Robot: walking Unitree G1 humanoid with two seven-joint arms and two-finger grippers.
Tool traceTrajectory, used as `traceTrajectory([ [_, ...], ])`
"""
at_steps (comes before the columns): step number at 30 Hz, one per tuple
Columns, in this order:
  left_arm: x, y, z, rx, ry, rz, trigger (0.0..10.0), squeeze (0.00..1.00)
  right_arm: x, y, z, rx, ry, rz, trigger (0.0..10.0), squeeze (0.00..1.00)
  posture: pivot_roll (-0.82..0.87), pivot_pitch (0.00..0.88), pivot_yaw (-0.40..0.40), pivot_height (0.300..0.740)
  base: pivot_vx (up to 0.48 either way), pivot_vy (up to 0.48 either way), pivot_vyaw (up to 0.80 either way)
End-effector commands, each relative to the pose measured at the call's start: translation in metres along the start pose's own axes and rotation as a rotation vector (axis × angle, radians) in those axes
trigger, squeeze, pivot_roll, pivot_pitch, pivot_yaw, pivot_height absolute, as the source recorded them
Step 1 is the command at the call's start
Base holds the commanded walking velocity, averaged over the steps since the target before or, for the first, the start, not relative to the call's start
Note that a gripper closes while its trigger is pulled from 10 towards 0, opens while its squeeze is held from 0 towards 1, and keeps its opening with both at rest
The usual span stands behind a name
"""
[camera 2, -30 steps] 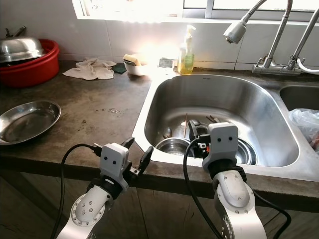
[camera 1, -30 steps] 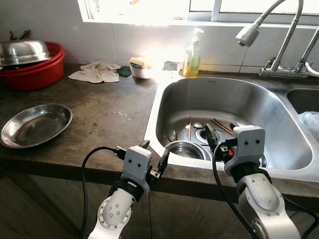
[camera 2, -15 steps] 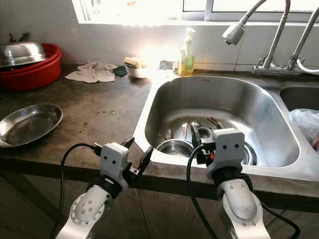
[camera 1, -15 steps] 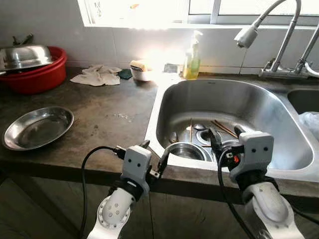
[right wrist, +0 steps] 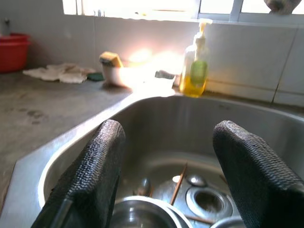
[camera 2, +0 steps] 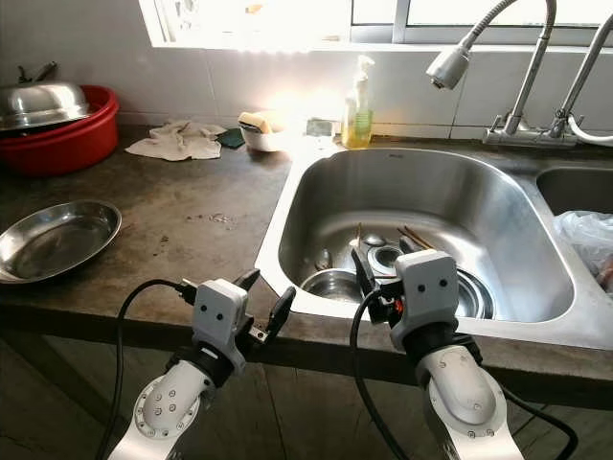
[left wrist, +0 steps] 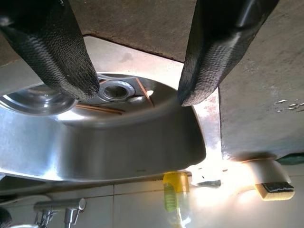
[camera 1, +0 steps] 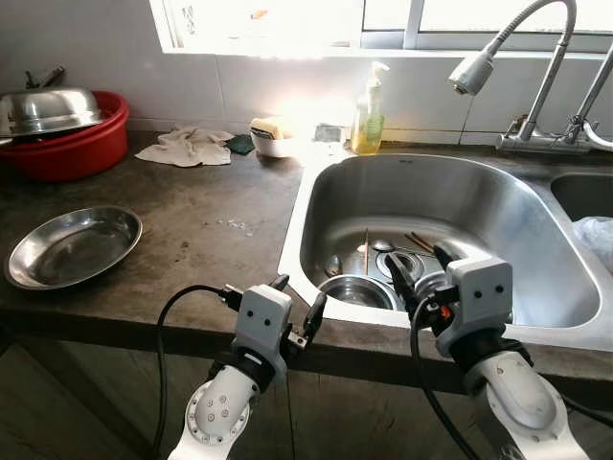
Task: Kitchen organization
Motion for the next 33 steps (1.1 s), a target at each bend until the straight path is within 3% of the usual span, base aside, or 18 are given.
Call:
traceTrajectory([
  [1, 0.000, 0.003, -0.002, -0.005, 0.008, -0.007, 10.0, 0.00, -0.003, 0.007, 0.002, -0.038, -0.025, 0.005, 10.0, 0.00, 0.08, 0.000, -0.018, 0.740, 0.000, 0.472, 0.76],
  [6, -0.001, 0.003, -0.002, -0.005, 0.003, -0.002, 10.0, 0.00, -0.005, 0.007, 0.005, -0.040, -0.037, 0.009, 10.0, 0.00, 0.09, 0.000, -0.019, 0.740, 0.000, 0.467, 0.79],
  [16, 0.002, 0.003, -0.001, -0.002, 0.012, 0.000, 10.0, 0.00, -0.005, 0.008, 0.012, -0.047, -0.050, 0.026, 10.0, 0.00, 0.09, 0.000, -0.022, 0.740, 0.000, 0.000, 0.79],
  [20, 0.002, 0.003, -0.001, 0.000, 0.011, 0.008, 10.0, 0.00, -0.004, 0.008, 0.014, -0.044, -0.051, 0.031, 10.0, 0.00, 0.09, 0.000, -0.020, 0.740, 0.000, 0.468, 0.77],
  [33, 0.003, 0.001, 0.000, 0.008, 0.023, 0.020, 10.0, 0.00, -0.003, 0.006, 0.021, -0.032, -0.039, 0.063, 10.0, 0.00, 0.09, 0.000, -0.023, 0.740, 0.000, 0.030, 0.00],
])
Point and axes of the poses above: a point about 5 cm out from each wrist's last joint towards the gripper, its own z axis pointing out of the wrist towards the gripper, its own y axis along the axis of the wrist's last joint, x = y × z, the point moved 1 cm from there along z, pointing out of the wrist towards the gripper, and after that the axes turned 4 degrees about z, right-handed, at the moved point
